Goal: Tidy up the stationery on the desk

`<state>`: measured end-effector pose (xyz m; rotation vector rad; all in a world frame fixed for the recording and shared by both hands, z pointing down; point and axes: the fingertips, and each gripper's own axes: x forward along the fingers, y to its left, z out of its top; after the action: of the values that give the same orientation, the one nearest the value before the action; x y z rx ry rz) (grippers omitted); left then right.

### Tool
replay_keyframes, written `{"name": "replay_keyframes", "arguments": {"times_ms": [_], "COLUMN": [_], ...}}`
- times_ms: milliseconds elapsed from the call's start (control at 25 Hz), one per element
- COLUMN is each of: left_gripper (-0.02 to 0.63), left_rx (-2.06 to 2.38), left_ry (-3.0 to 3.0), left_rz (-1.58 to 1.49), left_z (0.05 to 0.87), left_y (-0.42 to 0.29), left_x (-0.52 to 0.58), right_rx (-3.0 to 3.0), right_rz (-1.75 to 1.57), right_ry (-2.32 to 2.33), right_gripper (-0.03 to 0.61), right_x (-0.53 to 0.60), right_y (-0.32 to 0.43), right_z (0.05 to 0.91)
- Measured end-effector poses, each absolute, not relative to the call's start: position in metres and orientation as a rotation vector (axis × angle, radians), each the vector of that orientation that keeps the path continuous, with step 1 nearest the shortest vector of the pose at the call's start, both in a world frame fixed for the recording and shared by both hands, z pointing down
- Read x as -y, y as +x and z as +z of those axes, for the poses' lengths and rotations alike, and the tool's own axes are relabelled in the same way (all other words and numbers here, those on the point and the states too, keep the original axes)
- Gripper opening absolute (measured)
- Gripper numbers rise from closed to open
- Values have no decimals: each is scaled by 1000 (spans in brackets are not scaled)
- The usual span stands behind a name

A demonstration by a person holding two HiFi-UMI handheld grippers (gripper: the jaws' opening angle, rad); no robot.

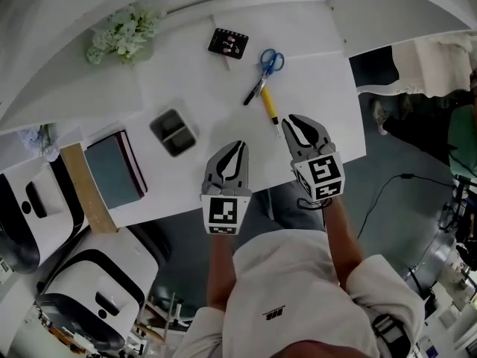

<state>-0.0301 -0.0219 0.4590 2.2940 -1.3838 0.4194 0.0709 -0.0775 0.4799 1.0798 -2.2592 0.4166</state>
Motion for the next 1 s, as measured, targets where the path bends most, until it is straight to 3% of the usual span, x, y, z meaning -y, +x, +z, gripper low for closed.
{"name": "replay_keyframes", "arguments": {"times_ms": [1000], "left_gripper": [0], "left_rx": [1368], "left_ry": [2247], "left_rz": [467], "left_z": [527], "left_y": [-17], "left_x": [62], "right_rx": [2080], "right_rz": [569], "right_ry": [949], "right_gripper": [100], "right_x": [113], "right_y": [57], "right_z": [600]}}
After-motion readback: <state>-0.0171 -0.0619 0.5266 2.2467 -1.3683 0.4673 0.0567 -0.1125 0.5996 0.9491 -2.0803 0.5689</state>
